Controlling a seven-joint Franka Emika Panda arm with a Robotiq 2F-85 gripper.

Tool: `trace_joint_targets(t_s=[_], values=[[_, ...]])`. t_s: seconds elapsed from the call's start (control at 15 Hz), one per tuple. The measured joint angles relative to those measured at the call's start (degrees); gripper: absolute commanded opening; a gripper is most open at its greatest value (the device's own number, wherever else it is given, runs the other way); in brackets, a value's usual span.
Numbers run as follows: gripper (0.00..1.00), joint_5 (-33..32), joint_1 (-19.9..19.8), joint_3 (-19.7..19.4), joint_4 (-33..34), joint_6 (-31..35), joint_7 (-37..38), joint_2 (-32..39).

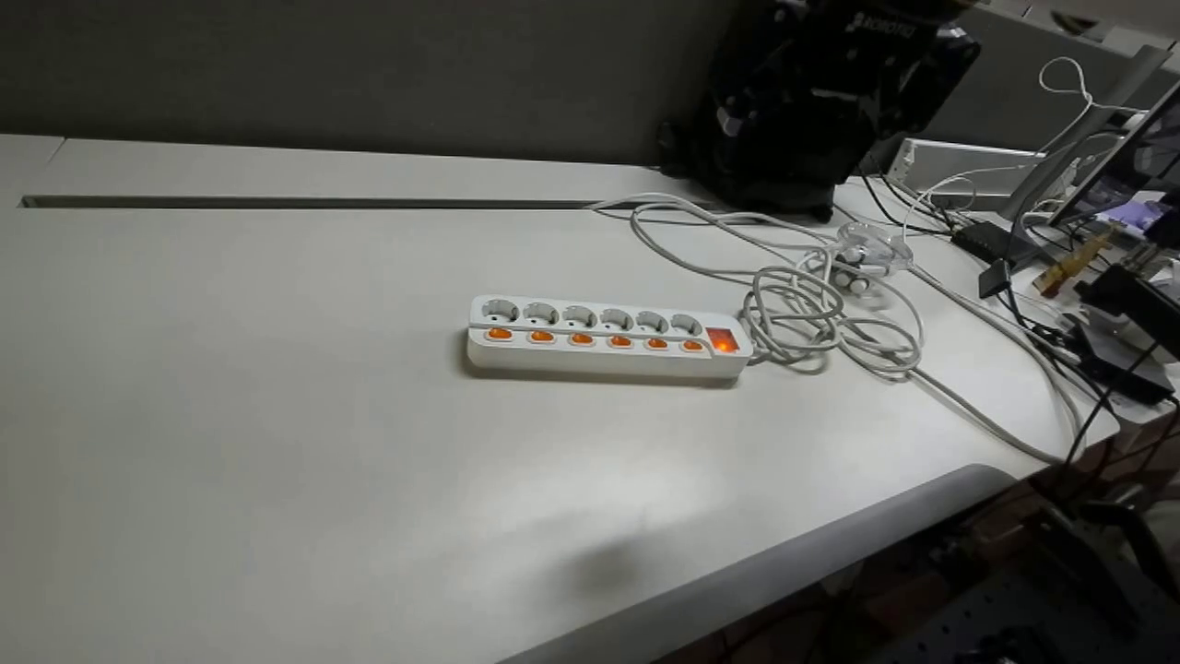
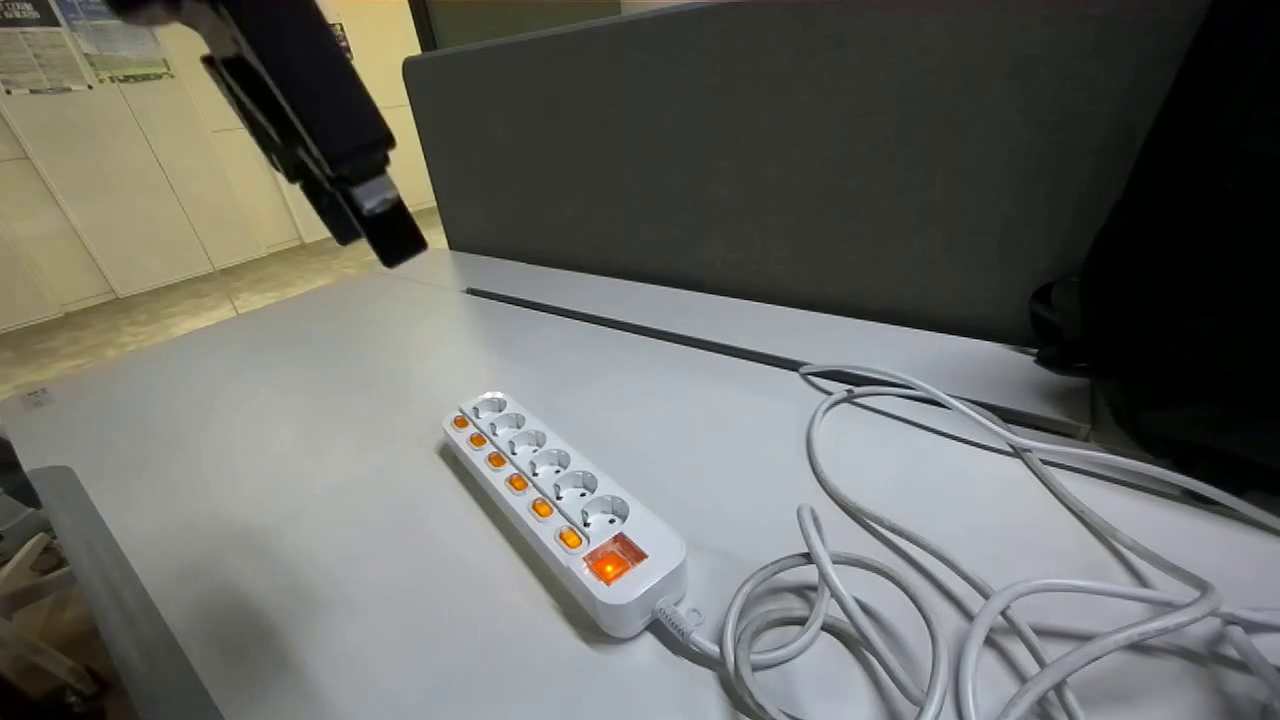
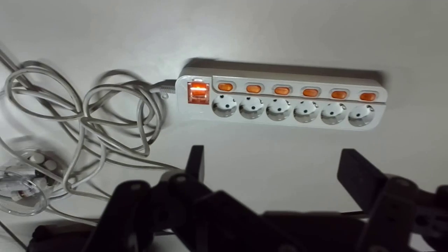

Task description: Turn on the second switch from the right on the adapter

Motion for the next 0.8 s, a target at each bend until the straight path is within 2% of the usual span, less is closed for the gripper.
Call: trace_joint_targets(t_s=[0.27, 0.6, 0.8], values=[[0.39, -6.32, -2.44, 1.80, 0.30, 2.36, 6.20, 5.71], [0.05, -11.62, -3.26, 1.55, 0.71, 6.26, 11.15, 11.26], [0.00, -13.33, -3.36, 0.51, 0.76, 10.69, 11.97, 14.03]])
